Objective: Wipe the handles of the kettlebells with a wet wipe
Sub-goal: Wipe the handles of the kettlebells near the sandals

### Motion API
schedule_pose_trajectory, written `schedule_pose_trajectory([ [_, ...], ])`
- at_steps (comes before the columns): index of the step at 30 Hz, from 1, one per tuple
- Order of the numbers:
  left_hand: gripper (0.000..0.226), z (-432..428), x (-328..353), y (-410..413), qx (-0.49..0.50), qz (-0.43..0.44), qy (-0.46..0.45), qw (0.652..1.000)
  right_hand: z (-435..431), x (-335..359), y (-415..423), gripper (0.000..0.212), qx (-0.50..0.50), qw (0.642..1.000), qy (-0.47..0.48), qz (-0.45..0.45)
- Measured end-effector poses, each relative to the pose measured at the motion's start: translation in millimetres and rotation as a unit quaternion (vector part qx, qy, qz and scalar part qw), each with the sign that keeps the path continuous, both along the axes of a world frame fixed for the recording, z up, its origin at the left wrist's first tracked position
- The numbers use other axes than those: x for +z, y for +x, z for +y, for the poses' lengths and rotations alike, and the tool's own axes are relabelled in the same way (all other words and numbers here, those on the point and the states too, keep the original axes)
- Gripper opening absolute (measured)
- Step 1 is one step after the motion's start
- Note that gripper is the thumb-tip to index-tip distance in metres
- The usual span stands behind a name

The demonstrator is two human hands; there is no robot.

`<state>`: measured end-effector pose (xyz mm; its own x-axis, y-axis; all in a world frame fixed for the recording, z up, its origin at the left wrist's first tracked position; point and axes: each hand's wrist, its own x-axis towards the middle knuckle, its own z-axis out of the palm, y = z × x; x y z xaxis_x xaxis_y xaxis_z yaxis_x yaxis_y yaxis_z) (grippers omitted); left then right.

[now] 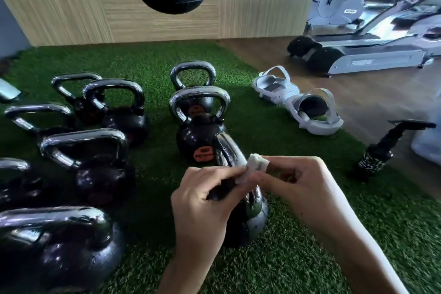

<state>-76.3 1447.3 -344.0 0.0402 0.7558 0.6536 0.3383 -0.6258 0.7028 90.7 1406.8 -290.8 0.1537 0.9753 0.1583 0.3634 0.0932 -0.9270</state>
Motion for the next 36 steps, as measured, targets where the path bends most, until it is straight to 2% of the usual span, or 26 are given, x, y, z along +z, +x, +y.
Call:
schedule_pose_trajectory([
  [4, 0.112, -4, 3, 14, -0.009, 0.044, -0.190, 0.981, 2, -7, 24, 0.022, -0.129, 0.984, 0.047, 0.114],
  [6, 0.125, -5, 2, 24, 0.013, 0.072, -0.207, 0.976, 3, -12, 35, 0.025, -0.169, 0.972, 0.048, 0.155],
  [9, 0.117, -3, -1, 34, 0.058, 0.099, -0.204, 0.972, 7, -24, 44, 0.025, -0.199, 0.966, 0.029, 0.166],
  [12, 0.119, 3, -2, 32, 0.059, 0.117, -0.198, 0.971, 10, -35, 45, 0.023, -0.201, 0.964, 0.009, 0.172],
  [18, 0.118, 28, 9, 6, -0.035, 0.159, -0.196, 0.967, 13, -59, 42, 0.021, -0.180, 0.968, -0.016, 0.176],
  [21, 0.112, 53, 13, -26, -0.147, 0.208, -0.211, 0.944, 17, -69, 36, 0.020, -0.188, 0.966, -0.026, 0.177],
  [24, 0.108, 84, 23, -50, -0.245, 0.274, -0.217, 0.904, 25, -80, 28, 0.018, -0.210, 0.960, -0.021, 0.187],
  [26, 0.110, 101, 33, -58, -0.266, 0.344, -0.216, 0.874, 34, -85, 21, 0.026, -0.221, 0.957, -0.026, 0.184],
  [28, 0.111, 112, 45, -59, -0.292, 0.372, -0.235, 0.849, 45, -89, 14, 0.031, -0.227, 0.956, -0.032, 0.184],
  [31, 0.095, 124, 63, -51, -0.309, 0.337, -0.235, 0.858, 66, -94, 2, 0.024, -0.260, 0.953, -0.033, 0.154],
  [33, 0.075, 130, 75, -41, -0.298, 0.366, -0.195, 0.860, 77, -100, -3, 0.016, -0.283, 0.949, -0.034, 0.136],
  [35, 0.064, 136, 87, -33, -0.304, 0.423, -0.168, 0.837, 81, -107, -8, 0.011, -0.294, 0.947, -0.037, 0.121],
  [36, 0.066, 140, 92, -31, -0.313, 0.447, -0.163, 0.822, 80, -110, -10, 0.010, -0.293, 0.949, -0.036, 0.113],
])
